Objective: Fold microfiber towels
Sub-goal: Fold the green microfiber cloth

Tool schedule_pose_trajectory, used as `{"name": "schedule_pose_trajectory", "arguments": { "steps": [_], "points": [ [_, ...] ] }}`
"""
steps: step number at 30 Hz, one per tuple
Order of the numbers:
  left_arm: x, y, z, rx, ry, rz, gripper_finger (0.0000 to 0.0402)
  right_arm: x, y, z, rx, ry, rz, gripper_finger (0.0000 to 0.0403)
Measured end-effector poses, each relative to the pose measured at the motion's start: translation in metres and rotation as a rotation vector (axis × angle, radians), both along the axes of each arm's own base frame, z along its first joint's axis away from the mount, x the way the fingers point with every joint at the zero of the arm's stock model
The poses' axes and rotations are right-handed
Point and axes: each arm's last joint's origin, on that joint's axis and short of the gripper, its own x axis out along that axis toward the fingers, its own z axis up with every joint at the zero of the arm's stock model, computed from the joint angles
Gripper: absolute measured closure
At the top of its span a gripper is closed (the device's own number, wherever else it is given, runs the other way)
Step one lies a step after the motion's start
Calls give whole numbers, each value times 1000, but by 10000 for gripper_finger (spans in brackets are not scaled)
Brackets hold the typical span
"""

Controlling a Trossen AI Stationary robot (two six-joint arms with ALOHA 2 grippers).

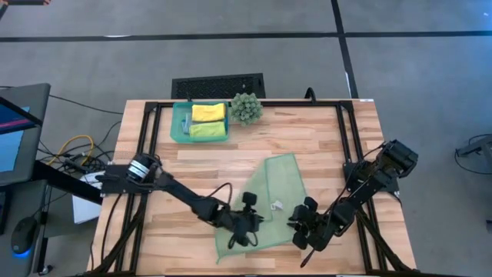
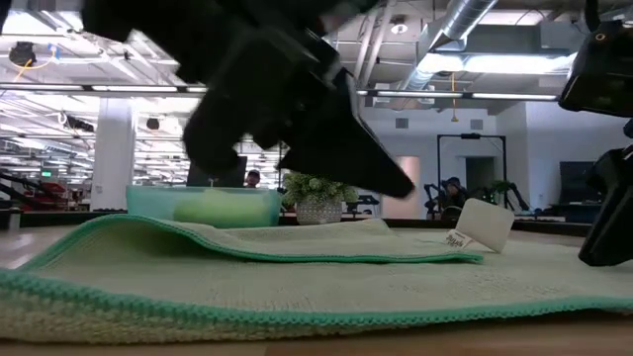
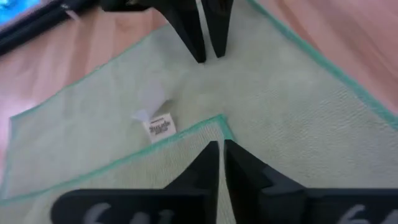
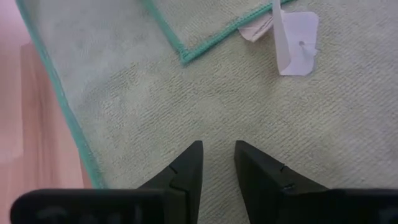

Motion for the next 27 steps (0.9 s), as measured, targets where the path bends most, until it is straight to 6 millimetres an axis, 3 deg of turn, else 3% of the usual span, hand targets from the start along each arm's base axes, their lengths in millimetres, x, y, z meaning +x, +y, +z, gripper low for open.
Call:
{"name": "schedule_pose_trajectory", "arguments": {
  "steps": [8,12,17,23,27],
  "points": [
    [34,12,-17,-2,94,-32,309,3,3,-6,15,-19,-16,285],
    [44,11,-26,52,121,-60,295,4,5,-7,25,-29,-15,285],
    [46,8,-29,99,129,-19,316,4,5,-8,26,-26,-13,285],
    [38,10,-22,151,173,46,390,1,7,-8,24,-26,0,285],
    [29,9,-8,184,176,127,398,-1,10,-8,28,-26,12,285]
  ]
}}
